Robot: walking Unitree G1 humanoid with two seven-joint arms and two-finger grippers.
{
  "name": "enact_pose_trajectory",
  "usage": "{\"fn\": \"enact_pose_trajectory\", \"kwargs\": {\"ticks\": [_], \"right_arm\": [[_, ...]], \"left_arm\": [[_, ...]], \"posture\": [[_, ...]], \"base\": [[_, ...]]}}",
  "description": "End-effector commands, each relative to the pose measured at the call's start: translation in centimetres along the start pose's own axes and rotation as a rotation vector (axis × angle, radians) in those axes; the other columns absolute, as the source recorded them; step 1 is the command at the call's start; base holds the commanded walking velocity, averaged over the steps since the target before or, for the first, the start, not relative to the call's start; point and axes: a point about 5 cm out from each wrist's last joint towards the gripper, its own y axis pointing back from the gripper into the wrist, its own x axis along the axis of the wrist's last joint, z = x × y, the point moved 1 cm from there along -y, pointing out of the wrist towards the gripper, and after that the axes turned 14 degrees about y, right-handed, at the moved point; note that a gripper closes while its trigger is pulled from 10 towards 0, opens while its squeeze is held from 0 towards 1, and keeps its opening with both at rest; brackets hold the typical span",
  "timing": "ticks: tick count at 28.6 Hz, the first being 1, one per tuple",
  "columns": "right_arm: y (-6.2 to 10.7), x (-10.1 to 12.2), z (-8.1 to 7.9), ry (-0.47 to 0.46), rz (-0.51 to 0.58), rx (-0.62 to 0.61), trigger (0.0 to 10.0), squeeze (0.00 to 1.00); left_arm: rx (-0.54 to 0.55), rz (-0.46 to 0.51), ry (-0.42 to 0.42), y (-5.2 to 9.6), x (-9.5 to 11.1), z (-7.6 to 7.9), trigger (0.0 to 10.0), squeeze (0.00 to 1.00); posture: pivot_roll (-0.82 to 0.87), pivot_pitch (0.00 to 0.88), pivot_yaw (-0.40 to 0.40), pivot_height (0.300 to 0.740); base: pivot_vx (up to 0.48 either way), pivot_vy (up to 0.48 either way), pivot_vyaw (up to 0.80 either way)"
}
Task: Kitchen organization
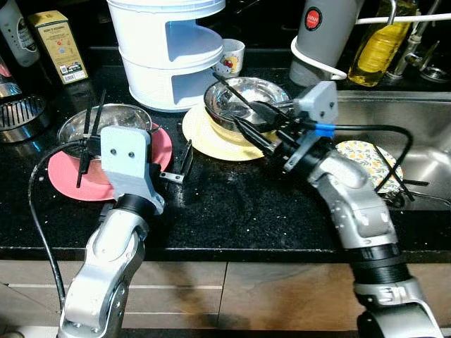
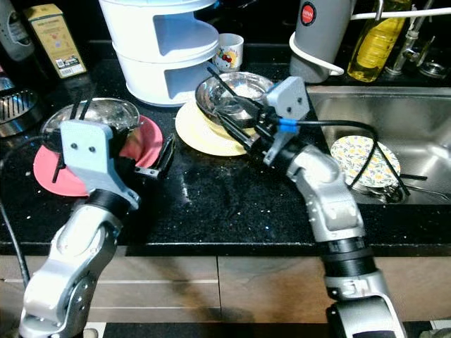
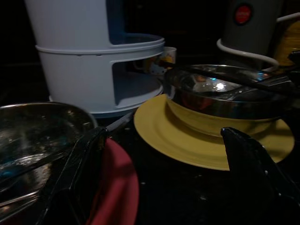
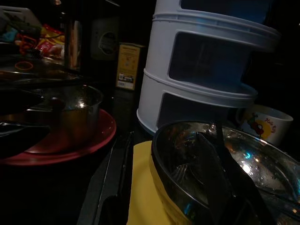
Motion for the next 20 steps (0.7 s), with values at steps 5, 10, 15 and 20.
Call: {"fn": "enact_pose_trajectory", "kwargs": {"ticks": [5,10,15,20], "right_arm": [[1.2,-1.7,0.8,0.063,-0.135,-0.029,10.0,0.0],[1.8,-2.7,1.1,0.068,-0.204,-0.032,10.0,0.0],[2.0,-2.9,1.3,0.046,-0.214,-0.048,10.0,0.0],[1.7,-3.2,1.2,-0.002,-0.221,-0.087,4.0,0.0]], "left_arm": [[-0.005,-0.018,-0.001,0.0,-0.5,0.1,10.0,0.0],[-0.01,-0.016,0.0,0.0,-0.6,0.1,10.0,0.0],[-0.015,-0.017,0.003,0.0,-0.6,0.1,10.0,0.0],[-0.021,-0.015,0.005,-0.1,-0.6,0.2,10.0,0.0]], "posture": [[0.12,0.074,-0.046,0.74],[0.12,0.077,-0.042,0.74],[0.11,0.078,-0.04,0.74],[0.11,0.078,-0.04,0.74]], "base": [[0.0,0.0,0.0],[0.0,0.0,0.0],[0.0,0.0,0.0],[0.0,0.0,0.0]]}}
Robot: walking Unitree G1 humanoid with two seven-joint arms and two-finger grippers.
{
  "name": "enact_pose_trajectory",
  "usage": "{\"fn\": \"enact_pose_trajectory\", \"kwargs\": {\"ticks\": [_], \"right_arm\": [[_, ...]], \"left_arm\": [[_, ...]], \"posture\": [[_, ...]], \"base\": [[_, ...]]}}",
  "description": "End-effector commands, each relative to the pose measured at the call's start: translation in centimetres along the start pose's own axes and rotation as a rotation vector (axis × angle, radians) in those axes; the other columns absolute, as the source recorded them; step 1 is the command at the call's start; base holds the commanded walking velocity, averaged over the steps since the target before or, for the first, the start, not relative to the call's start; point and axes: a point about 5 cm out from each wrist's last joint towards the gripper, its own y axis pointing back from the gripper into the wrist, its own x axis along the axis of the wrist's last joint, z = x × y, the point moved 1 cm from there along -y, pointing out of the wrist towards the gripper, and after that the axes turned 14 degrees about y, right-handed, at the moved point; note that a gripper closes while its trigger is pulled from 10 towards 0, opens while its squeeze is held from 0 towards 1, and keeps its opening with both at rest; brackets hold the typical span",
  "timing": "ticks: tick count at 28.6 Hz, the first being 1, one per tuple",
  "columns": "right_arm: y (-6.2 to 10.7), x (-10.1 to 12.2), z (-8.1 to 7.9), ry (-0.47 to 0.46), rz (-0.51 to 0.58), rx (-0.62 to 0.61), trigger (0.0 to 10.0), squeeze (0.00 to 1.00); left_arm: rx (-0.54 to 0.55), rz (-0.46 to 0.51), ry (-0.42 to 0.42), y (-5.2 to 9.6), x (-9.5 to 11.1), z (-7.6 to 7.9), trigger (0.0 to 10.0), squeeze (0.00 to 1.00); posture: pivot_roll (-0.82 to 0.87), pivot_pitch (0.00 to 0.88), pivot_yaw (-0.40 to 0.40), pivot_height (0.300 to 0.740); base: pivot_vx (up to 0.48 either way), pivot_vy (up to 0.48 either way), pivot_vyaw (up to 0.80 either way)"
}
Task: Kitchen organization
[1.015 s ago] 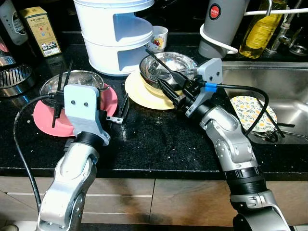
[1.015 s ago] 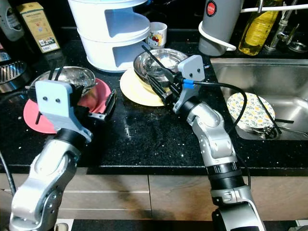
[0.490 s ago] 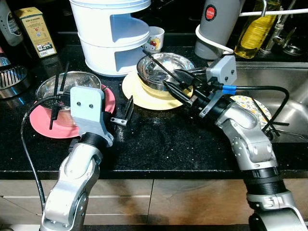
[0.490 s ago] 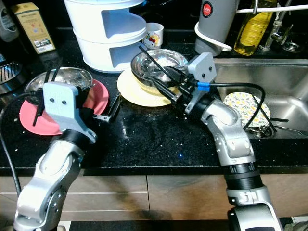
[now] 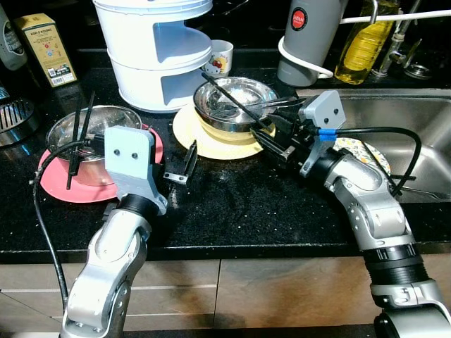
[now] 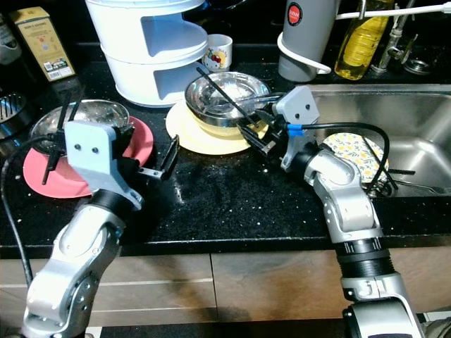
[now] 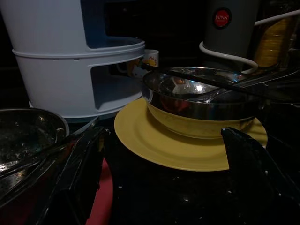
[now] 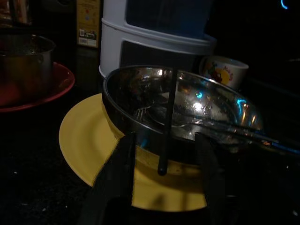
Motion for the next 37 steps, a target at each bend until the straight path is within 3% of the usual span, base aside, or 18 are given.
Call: {"fn": "enact_pose_trajectory", "kwargs": {"ticks": [1,2,15,20,24,27,30,31,32,33,34,37], "right_arm": [[0.3,-0.6,0.1,-0.022,-0.026,-0.016,4.0,0.0],[0.2,-0.7,0.1,-0.025,-0.032,-0.021,0.0,0.0],[0.1,-0.8,0.0,-0.031,-0.047,-0.034,0.0,0.0],[0.1,-0.3,0.2,-0.095,0.014,-0.052,0.0,0.0],[1.1,1.9,1.7,-0.347,0.277,-0.113,0.0,0.0],[1.7,2.4,2.3,-0.406,0.35,-0.129,0.0,0.0],[1.9,2.3,2.5,-0.421,0.358,-0.141,0.0,0.0],[2.0,2.1,2.6,-0.421,0.354,-0.149,1.0,0.0],[2.2,2.0,2.7,-0.431,0.355,-0.164,5.9,0.0],[2.2,2.0,2.7,-0.431,0.355,-0.164,5.9,0.0],[2.3,1.9,3.0,-0.452,0.362,-0.185,10.0,0.0],[2.5,1.7,3.3,-0.503,0.371,-0.213,10.0,0.0]], "left_arm": [[0.001,-0.014,-0.007,0.0,-0.4,0.0,10.0,0.0],[0.001,-0.013,-0.006,0.0,-0.4,0.0,10.0,0.0],[0.001,-0.011,0.0,0.0,-0.4,0.0,10.0,0.0],[-0.001,-0.009,0.001,-0.1,-0.3,0.0,10.0,0.0],[-0.041,-0.002,0.021,-0.2,-0.1,0.6,10.0,0.0],[-0.074,0.002,0.034,-0.3,0.1,1.1,10.0,0.0],[-0.09,0.005,0.04,-0.3,0.2,1.4,10.0,0.0],[-0.095,0.007,0.041,-0.3,0.3,1.5,10.0,0.0],[-0.101,0.01,0.043,-0.3,0.4,1.6,10.0,0.0],[-0.101,0.01,0.043,-0.3,0.4,1.6,10.0,0.0],[-0.117,0.012,0.05,-0.4,0.5,1.7,10.0,0.0],[-0.154,0.015,0.06,-0.4,0.7,2.2,10.0,0.0]], "posture": [[0.11,0.078,-0.04,0.74],[0.11,0.077,-0.039,0.74],[0.11,0.079,-0.04,0.74],[0.11,0.08,-0.041,0.74],[0.11,0.078,-0.04,0.74],[0.11,0.078,-0.039,0.74],[0.11,0.077,-0.038,0.74],[0.11,0.077,-0.038,0.74],[0.11,0.076,-0.037,0.74],[0.11,0.076,-0.037,0.74],[0.11,0.075,-0.038,0.74],[0.11,0.072,-0.035,0.74]], "base": [[0.0,0.0,0.0],[0.0,0.0,0.0],[0.0,0.0,0.0],[0.0,0.0,0.0],[0.0,0.0,0.0],[0.0,0.0,0.0],[0.0,0.0,0.0],[0.0,0.0,0.0],[0.0,0.0,0.0],[0.0,0.0,0.0],[0.0,0.0,0.0],[0.0,0.0,0.0]]}}
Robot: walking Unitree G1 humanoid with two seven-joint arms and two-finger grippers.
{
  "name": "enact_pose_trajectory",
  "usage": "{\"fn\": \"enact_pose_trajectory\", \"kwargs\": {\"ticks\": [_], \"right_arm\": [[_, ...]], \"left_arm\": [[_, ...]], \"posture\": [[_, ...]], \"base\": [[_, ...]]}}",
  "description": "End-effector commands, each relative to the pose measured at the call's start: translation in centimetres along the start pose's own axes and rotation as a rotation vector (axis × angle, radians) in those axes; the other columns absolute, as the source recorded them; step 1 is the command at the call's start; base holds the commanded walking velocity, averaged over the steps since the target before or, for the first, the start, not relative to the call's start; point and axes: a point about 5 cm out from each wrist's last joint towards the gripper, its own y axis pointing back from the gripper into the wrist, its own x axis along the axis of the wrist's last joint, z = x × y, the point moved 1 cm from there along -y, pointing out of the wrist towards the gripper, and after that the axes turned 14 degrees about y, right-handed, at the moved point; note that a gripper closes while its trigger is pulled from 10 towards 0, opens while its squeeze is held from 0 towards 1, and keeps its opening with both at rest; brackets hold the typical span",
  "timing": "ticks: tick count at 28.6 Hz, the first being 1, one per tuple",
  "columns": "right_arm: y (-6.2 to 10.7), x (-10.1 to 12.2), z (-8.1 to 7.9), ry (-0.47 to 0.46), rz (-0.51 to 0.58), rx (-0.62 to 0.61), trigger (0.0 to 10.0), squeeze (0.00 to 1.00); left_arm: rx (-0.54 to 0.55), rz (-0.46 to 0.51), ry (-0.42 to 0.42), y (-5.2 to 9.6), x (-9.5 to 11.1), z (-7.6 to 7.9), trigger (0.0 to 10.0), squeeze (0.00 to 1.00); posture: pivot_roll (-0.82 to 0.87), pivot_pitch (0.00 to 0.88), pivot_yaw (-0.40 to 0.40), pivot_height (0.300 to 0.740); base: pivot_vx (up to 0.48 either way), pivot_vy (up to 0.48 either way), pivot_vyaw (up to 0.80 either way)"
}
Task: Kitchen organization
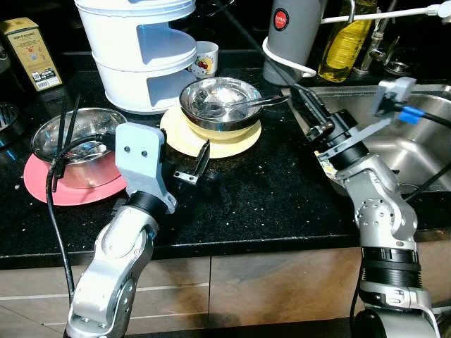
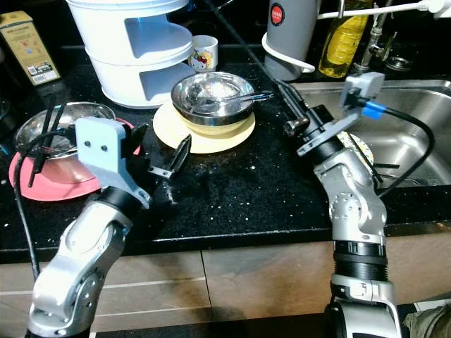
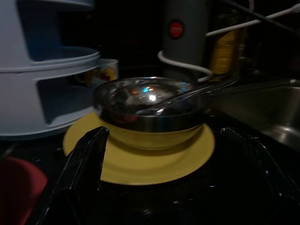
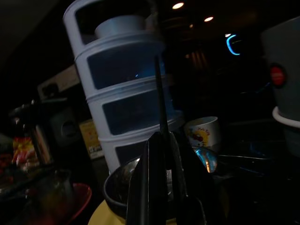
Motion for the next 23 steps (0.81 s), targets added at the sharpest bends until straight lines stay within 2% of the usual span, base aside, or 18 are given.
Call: {"fn": "enact_pose_trajectory", "kwargs": {"ticks": [1,6,10,12,13,14,15,16,17,18,19,21,23], "right_arm": [[0.1,0.0,0.2,-0.056,0.011,-0.021,10.0,0.0],[0.3,0.5,1.2,-0.105,0.046,-0.084,10.0,0.0],[0.5,0.4,2.3,-0.07,0.021,-0.152,10.0,0.0],[0.9,-0.7,3.5,0.034,-0.094,-0.236,10.0,0.0],[0.9,-0.7,3.5,0.034,-0.094,-0.236,10.0,0.0],[1.2,-1.4,4.1,0.102,-0.175,-0.276,10.0,0.0],[1.2,-1.4,4.1,0.102,-0.175,-0.276,10.0,0.0],[1.4,-2.2,4.6,0.2,-0.271,-0.305,10.0,0.0],[1.4,-2.2,4.6,0.2,-0.271,-0.305,10.0,0.0],[1.5,-2.7,4.6,0.289,-0.339,-0.297,10.0,0.0],[1.3,-3.3,4.0,0.429,-0.419,-0.25,10.0,0.0],[1.3,-3.3,4.0,0.429,-0.419,-0.25,10.0,0.0],[0.8,-3.7,3.1,0.508,-0.444,-0.196,10.0,0.0]], "left_arm": [[-0.049,0.018,0.007,0.0,0.6,0.8,10.0,0.0],[-0.074,0.017,0.01,-0.1,0.6,0.9,10.0,0.0],[-0.104,0.012,0.02,-0.2,0.6,1.2,10.0,0.0],[-0.133,-0.001,0.024,-0.2,0.4,1.4,10.0,0.0],[-0.133,-0.001,0.024,-0.2,0.4,1.4,10.0,0.0],[-0.141,-0.005,0.027,-0.2,0.3,1.4,10.0,0.0],[-0.141,-0.005,0.027,-0.2,0.3,1.4,10.0,0.0],[-0.141,-0.007,0.024,-0.2,0.3,1.3,10.0,0.0],[-0.141,-0.007,0.024,-0.2,0.3,1.3,10.0,0.0],[-0.135,-0.006,0.024,-0.2,0.3,1.1,10.0,0.0],[-0.124,-0.005,0.018,-0.3,0.3,0.8,10.0,0.0],[-0.124,-0.005,0.018,-0.3,0.3,0.8,10.0,0.0],[-0.121,-0.006,0.018,-0.3,0.2,0.8,10.0,0.0]], "posture": [[0.11,0.072,-0.035,0.74],[0.11,0.065,-0.032,0.74],[0.11,0.06,-0.03,0.74],[0.1,0.054,-0.028,0.74],[0.1,0.054,-0.028,0.74],[0.1,0.051,-0.028,0.74],[0.1,0.051,-0.028,0.74],[0.1,0.049,-0.027,0.74],[0.1,0.049,-0.027,0.74],[0.1,0.047,-0.027,0.74],[0.1,0.047,-0.027,0.74],[0.1,0.047,-0.027,0.74],[0.1,0.052,-0.029,0.74]], "base": [[0.0,0.0,-0.77],[0.0,0.0,-0.78],[0.0,0.0,-0.78],[0.0,0.0,-0.78],[0.0,0.0,-0.78],[0.0,0.0,-0.78],[0.0,0.0,-0.78],[0.0,0.0,-0.77],[0.0,0.0,-0.77],[0.0,0.0,-0.77],[0.0,0.0,-0.77],[0.0,0.0,-0.77],[0.0,0.0,-0.77]]}}
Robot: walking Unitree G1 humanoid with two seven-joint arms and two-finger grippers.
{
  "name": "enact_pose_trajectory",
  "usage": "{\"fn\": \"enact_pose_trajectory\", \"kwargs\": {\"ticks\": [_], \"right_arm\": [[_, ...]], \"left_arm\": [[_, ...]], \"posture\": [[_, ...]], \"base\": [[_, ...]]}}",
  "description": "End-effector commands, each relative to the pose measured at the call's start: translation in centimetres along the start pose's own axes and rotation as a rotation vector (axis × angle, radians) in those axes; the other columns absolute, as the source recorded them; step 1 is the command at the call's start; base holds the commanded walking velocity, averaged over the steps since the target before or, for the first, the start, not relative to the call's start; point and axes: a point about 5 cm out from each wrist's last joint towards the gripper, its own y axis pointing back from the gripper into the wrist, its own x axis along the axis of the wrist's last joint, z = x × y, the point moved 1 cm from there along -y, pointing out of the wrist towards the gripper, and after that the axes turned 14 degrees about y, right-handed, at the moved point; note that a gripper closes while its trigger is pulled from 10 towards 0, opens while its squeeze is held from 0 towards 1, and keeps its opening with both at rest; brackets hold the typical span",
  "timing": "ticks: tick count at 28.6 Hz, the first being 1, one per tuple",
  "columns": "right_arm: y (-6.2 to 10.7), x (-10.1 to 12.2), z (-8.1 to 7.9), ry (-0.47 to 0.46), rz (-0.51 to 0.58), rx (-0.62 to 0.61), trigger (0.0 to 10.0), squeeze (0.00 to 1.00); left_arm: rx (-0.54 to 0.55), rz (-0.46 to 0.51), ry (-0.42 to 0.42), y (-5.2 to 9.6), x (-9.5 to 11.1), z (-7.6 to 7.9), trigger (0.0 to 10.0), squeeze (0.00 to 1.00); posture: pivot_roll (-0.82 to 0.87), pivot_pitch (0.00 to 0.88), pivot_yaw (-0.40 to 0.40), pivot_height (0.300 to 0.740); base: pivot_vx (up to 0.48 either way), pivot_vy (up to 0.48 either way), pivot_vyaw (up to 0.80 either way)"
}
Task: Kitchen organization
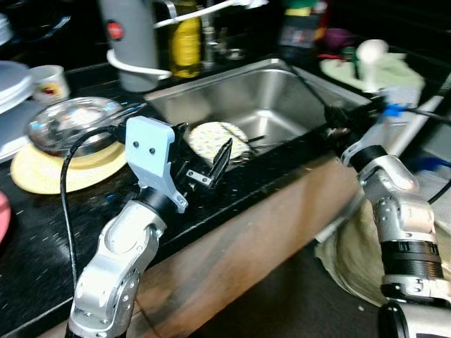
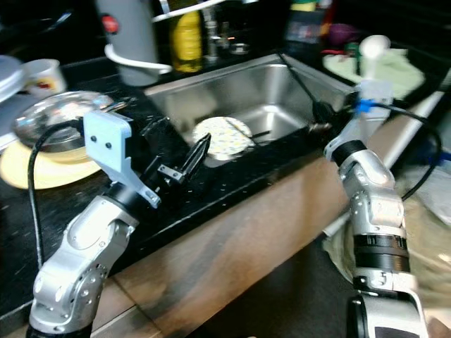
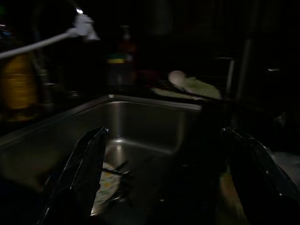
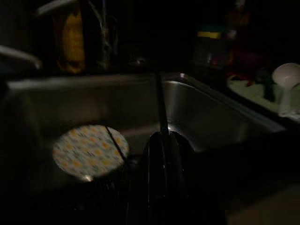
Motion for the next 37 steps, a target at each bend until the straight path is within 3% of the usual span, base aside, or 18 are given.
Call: {"fn": "enact_pose_trajectory", "kwargs": {"ticks": [1,6,10,12,13,15,18,19,20,25,26,30,31,32,33,35,36,37], "right_arm": [[-0.1,-0.1,-0.6,0.038,-0.003,0.016,10.0,0.0],[-1.7,0.4,-2.4,0.07,0.0,0.023,10.0,0.0],[-4.0,0.0,-4.9,0.201,-0.117,0.005,10.0,0.0],[-4.0,0.0,-4.9,0.201,-0.117,0.005,10.0,0.0],[-5.1,0.3,-6.7,0.237,-0.135,0.036,10.0,0.0],[-5.7,1.0,-8.5,0.222,-0.115,0.09,10.0,0.0],[-6.0,1.3,-9.2,0.215,-0.108,0.112,10.0,0.0],[-6.5,1.6,-11.1,0.212,-0.108,0.167,10.0,0.0],[-6.6,1.7,-11.8,0.211,-0.109,0.185,10.0,0.0],[-7.1,2.5,-13.6,0.151,-0.076,0.224,10.0,0.06],[-7.3,2.6,-13.8,0.112,-0.07,0.216,10.0,1.0],[-7.4,2.8,-13.7,0.057,-0.057,0.186,10.0,1.0],[-7.4,3.2,-13.1,-0.011,-0.024,0.141,10.0,1.0],[-7.2,3.6,-12.4,-0.098,0.022,0.115,10.0,0.91],[-6.7,4.0,-11.6,-0.206,0.089,0.103,10.0,0.0],[-6.7,4.0,-11.6,-0.206,0.089,0.103,10.0,0.0],[-6.1,4.1,-10.7,-0.298,0.138,0.092,10.0,0.0],[-6.1,4.1,-10.7,-0.298,0.138,0.092,10.0,0.0]], "left_arm": [[0.008,-0.019,-0.002,0.1,-0.4,-0.3,10.0,0.0],[0.015,-0.022,-0.001,0.1,-0.5,-0.4,10.0,0.0],[0.017,-0.025,0.0,0.2,-0.6,-0.4,10.0,0.0],[0.017,-0.025,0.0,0.2,-0.6,-0.4,10.0,0.0],[0.013,-0.027,0.002,0.2,-0.6,-0.3,10.0,0.0],[0.01,-0.027,0.002,0.2,-0.6,-0.2,10.0,0.0],[0.009,-0.027,0.002,0.2,-0.6,-0.2,10.0,0.0],[0.007,-0.026,0.002,0.1,-0.6,-0.1,10.0,0.0],[0.007,-0.026,0.003,0.1,-0.6,0.0,10.0,0.0],[0.006,-0.026,0.004,0.1,-0.7,0.1,10.0,0.0],[0.006,-0.026,0.005,0.1,-0.7,0.1,10.0,0.0],[0.006,-0.028,0.006,0.1,-0.7,0.1,10.0,0.0],[0.006,-0.027,0.006,0.1,-0.8,0.2,10.0,0.0],[0.007,-0.027,0.006,0.1,-0.7,0.2,10.0,0.0],[0.007,-0.026,0.006,0.1,-0.7,0.2,10.0,0.0],[0.007,-0.026,0.006,0.1,-0.7,0.2,10.0,0.0],[0.008,-0.025,0.005,0.1,-0.7,0.1,10.0,0.0],[0.008,-0.025,0.005,0.1,-0.7,0.1,10.0,0.0]], "posture": [[0.1,0.052,-0.029,0.74],[0.1,0.06,-0.032,0.74],[0.1,0.064,-0.032,0.74],[0.1,0.064,-0.032,0.74],[0.1,0.066,-0.033,0.74],[0.1,0.066,-0.034,0.74],[0.1,0.068,-0.033,0.74],[0.11,0.069,-0.038,0.74],[0.11,0.071,-0.039,0.74],[0.11,0.072,-0.041,0.74],[0.11,0.073,-0.042,0.74],[0.11,0.073,-0.042,0.74],[0.11,0.074,-0.042,0.74],[0.11,0.074,-0.042,0.74],[0.11,0.075,-0.042,0.74],[0.11,0.075,-0.042,0.74],[0.1,0.076,-0.04,0.74],[0.1,0.076,-0.04,0.74]], "base": [[0.0,0.0,-0.77],[0.0,0.0,-0.18],[0.0,0.0,0.0],[0.0,0.0,0.0],[0.0,0.0,0.0],[0.0,0.0,0.0],[0.0,0.0,0.0],[0.0,0.0,0.0],[0.0,0.0,0.0],[0.0,0.0,0.0],[0.0,0.0,0.0],[0.0,0.0,0.0],[0.0,0.0,0.0],[0.0,0.0,0.0],[0.0,0.0,0.0],[0.0,0.0,0.0],[0.0,0.0,0.0],[0.0,0.0,0.0]]}}
